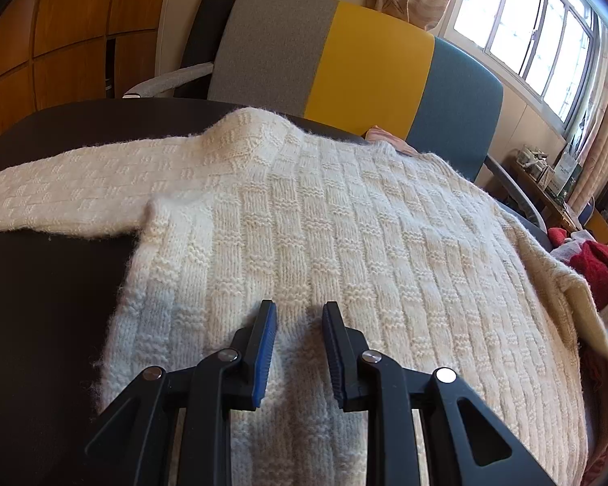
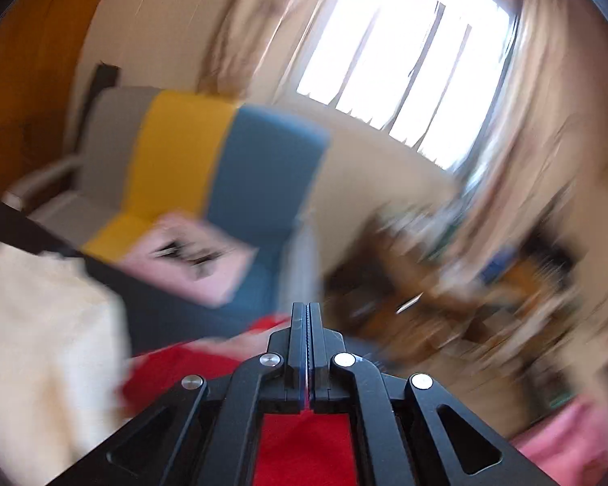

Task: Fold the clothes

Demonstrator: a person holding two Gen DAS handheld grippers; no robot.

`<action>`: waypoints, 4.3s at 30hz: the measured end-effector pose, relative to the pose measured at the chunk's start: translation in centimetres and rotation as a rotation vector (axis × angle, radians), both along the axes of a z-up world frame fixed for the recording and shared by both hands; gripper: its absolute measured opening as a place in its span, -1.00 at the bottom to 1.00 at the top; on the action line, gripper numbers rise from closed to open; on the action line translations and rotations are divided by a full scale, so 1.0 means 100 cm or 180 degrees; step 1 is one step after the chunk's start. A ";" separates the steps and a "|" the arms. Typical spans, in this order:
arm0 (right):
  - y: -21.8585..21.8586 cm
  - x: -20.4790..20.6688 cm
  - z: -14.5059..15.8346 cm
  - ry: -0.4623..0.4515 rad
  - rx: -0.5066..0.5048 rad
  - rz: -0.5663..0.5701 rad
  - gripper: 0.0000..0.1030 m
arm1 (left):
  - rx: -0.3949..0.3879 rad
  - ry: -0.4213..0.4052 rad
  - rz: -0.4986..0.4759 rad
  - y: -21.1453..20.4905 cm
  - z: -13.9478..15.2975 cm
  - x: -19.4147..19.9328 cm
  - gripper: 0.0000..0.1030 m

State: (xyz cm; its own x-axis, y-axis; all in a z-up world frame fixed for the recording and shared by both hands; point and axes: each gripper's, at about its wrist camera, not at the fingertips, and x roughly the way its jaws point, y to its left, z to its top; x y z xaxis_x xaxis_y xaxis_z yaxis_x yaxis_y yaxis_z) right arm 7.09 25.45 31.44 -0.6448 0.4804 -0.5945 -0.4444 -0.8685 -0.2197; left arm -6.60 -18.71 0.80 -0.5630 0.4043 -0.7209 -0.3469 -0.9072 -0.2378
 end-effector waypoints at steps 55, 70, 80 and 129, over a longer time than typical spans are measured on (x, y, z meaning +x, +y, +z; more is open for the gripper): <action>0.118 0.010 -0.095 -0.0229 0.0215 -0.1283 -0.94 | 0.0016 0.0001 -0.0007 0.001 0.000 -0.002 -0.54; -0.028 -0.037 -0.137 0.0450 -0.0266 0.0004 0.00 | -0.0224 0.0085 -0.0049 0.017 0.003 0.003 -0.42; -0.058 -0.154 -0.309 -0.0618 -0.1019 -0.0136 -0.77 | -0.0187 0.0090 -0.0041 0.015 0.004 0.004 -0.42; -0.182 0.030 -0.317 -0.0351 -0.1312 0.1030 -0.28 | -0.0713 0.0353 -0.0084 -0.093 0.018 0.110 0.05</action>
